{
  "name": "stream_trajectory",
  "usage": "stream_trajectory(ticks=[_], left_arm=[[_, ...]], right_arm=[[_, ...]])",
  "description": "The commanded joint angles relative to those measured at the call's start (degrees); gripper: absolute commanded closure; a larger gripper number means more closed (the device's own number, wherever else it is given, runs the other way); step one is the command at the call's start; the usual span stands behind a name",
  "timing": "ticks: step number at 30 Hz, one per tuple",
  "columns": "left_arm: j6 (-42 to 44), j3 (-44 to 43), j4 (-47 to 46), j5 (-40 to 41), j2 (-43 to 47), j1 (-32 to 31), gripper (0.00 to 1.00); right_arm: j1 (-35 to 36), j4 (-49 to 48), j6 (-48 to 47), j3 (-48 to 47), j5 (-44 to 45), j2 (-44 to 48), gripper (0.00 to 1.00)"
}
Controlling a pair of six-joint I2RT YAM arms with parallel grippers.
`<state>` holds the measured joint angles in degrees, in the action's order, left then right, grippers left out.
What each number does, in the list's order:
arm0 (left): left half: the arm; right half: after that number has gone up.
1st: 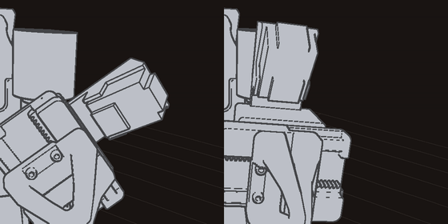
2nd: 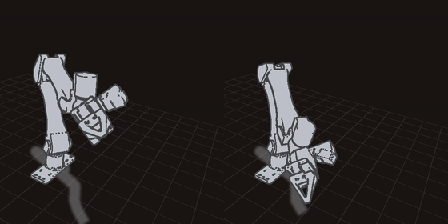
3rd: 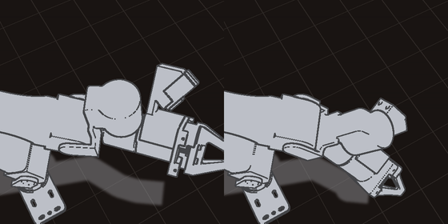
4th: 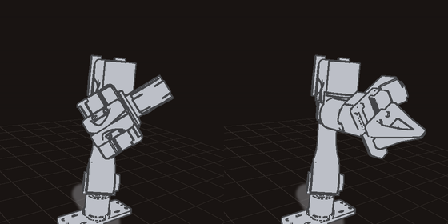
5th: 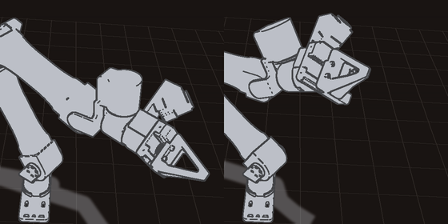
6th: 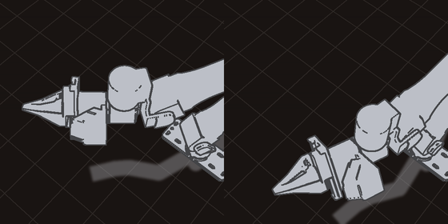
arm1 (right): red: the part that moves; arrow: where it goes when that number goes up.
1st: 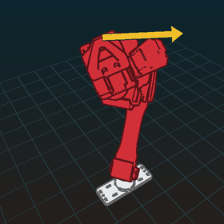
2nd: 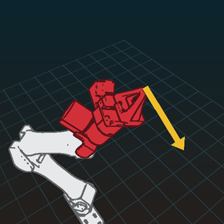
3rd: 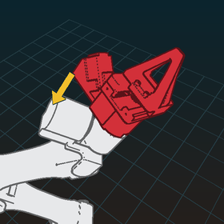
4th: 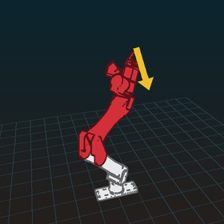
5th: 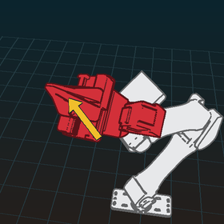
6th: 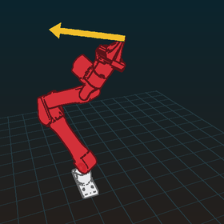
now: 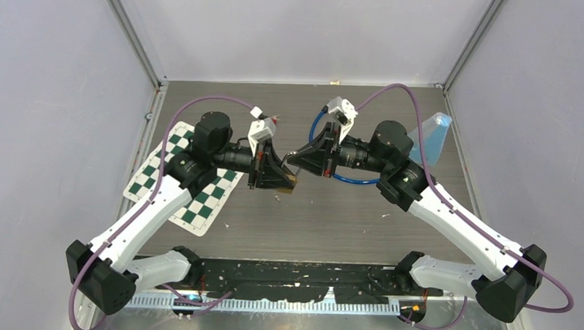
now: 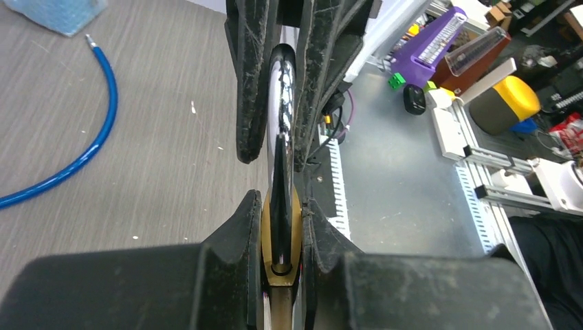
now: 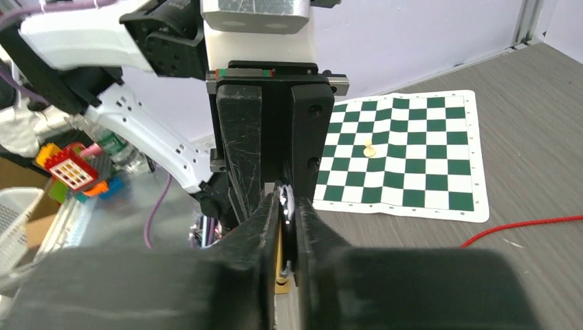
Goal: Lock with the key
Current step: Lock the lock.
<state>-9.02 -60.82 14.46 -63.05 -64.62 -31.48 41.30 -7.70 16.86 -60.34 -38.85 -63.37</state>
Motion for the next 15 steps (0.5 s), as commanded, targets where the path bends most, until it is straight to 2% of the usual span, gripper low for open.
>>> stream_trajectory(ticks=[1,2,3,4,6,10,15], left_arm=[[-3.0,-1.5,-0.6,8.4,1.9,0.4,1.0],[-4.3,-1.7,-0.9,9.3,1.9,0.3,1.0],[-5.2,-1.8,-1.1,10.6,1.9,0.3,1.0],[-6.3,-2.1,-1.3,12.4,2.0,0.3,1.0],[-8.2,-2.6,-1.5,15.3,2.0,0.3,1.0],[-12.2,-3.7,-2.7,21.1,2.7,0.3,1.0],[-17.9,-2.2,-10.6,23.3,5.5,0.3,1.0]], right_arm=[[0.5,-6.1,2.5,-4.5,3.3,0.9,0.74],[0.5,-6.1,2.8,-4.4,3.6,0.8,0.5],[0.5,-6.2,3.0,-4.1,4.4,0.9,0.38],[0.5,-6.7,3.4,-3.1,5.1,1.1,0.18],[0.4,-8.5,4.2,-0.5,9.4,2.1,0.01],[0.3,-10.8,5.7,4.3,12.9,4.4,0.04],[0.3,-14.1,11.7,8.3,11.9,3.9,0.03]])
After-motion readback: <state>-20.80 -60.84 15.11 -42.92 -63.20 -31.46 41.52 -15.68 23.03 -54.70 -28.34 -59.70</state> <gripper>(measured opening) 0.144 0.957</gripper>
